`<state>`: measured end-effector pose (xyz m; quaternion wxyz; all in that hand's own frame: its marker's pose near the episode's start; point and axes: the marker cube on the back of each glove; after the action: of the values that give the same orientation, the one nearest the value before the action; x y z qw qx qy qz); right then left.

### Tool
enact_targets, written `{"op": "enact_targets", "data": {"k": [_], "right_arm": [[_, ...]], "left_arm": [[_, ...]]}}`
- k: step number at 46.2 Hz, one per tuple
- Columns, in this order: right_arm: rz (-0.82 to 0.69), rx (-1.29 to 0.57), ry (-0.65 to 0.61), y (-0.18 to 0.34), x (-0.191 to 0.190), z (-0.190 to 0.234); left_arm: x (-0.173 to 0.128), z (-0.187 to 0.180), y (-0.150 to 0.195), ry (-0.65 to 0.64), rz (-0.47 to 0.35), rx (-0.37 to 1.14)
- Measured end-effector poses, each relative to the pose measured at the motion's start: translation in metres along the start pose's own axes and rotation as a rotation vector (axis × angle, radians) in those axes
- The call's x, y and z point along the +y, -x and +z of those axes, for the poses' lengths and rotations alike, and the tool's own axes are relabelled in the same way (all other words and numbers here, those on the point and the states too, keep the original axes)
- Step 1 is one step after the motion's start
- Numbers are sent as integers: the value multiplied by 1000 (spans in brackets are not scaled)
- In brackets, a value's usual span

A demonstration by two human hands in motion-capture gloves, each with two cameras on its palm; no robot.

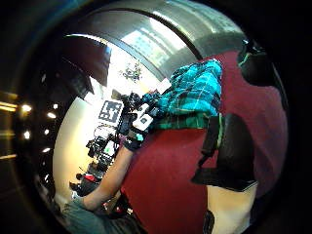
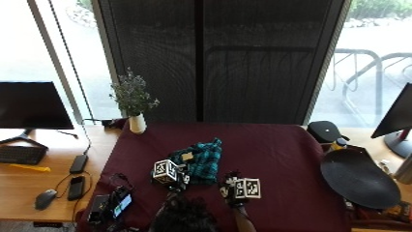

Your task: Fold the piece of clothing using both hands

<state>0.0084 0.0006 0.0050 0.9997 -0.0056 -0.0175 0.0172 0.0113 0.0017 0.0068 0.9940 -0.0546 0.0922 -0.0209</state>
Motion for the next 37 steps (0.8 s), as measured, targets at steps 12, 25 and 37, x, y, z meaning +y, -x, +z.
{"op": "enact_targets", "data": {"k": [12,25,37], "right_arm": [[-12,5,-7,3,0,-3],[-8,-4,-2,4,2,-6],[-14,-16,-27,4,-1,-5]], "left_arm": [[1,1,-1,8,-8,13],[5,0,0,42,-37,15],[5,0,-1,42,-34,17]]}}
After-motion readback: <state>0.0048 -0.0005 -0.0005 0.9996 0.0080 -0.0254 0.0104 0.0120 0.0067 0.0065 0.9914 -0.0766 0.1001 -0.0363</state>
